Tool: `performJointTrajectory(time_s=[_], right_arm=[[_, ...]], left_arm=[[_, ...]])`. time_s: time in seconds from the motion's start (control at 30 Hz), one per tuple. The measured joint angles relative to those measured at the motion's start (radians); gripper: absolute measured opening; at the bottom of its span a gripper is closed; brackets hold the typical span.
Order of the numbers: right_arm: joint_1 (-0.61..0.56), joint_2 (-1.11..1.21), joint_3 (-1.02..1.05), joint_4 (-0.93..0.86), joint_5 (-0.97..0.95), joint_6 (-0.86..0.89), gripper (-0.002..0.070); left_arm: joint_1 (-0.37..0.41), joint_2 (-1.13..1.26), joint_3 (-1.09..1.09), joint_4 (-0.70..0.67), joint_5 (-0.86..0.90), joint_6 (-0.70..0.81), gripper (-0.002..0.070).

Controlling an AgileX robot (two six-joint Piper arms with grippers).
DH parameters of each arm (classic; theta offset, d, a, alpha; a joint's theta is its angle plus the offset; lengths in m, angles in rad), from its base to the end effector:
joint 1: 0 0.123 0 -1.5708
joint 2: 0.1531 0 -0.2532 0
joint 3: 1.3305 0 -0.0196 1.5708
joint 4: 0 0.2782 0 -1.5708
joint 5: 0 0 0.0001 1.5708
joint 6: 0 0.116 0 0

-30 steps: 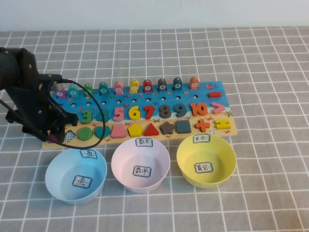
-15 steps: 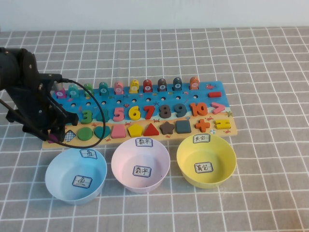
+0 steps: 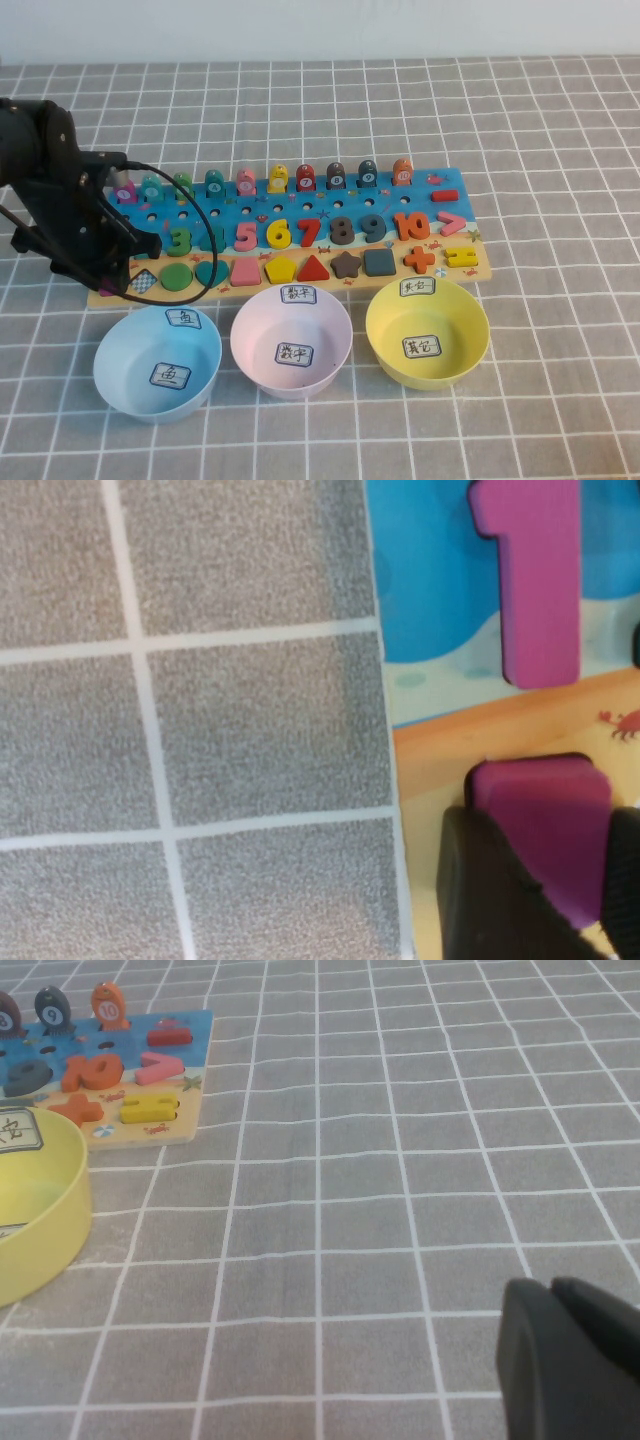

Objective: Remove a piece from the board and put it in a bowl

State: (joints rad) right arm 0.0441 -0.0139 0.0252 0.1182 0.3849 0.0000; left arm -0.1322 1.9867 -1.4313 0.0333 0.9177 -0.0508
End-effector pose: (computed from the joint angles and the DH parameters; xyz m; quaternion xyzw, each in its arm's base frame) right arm 0.1353 0.0111 0.1637 0.0133 0.8066 0.0632 0.5876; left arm 0.4116 -0.0516 0.1143 0.0494 0.9944 0.0056 0.0932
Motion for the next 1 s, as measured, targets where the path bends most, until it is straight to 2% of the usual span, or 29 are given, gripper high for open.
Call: performJointTrajectory(time_s=[1.0], right_arm=[[0.0,0.0,0.0,0.0,0.0,0.0,-0.0017]], left_arm=[[0.0,-0.042,0.0,-0.006,0.006,-0.006,0.0193]])
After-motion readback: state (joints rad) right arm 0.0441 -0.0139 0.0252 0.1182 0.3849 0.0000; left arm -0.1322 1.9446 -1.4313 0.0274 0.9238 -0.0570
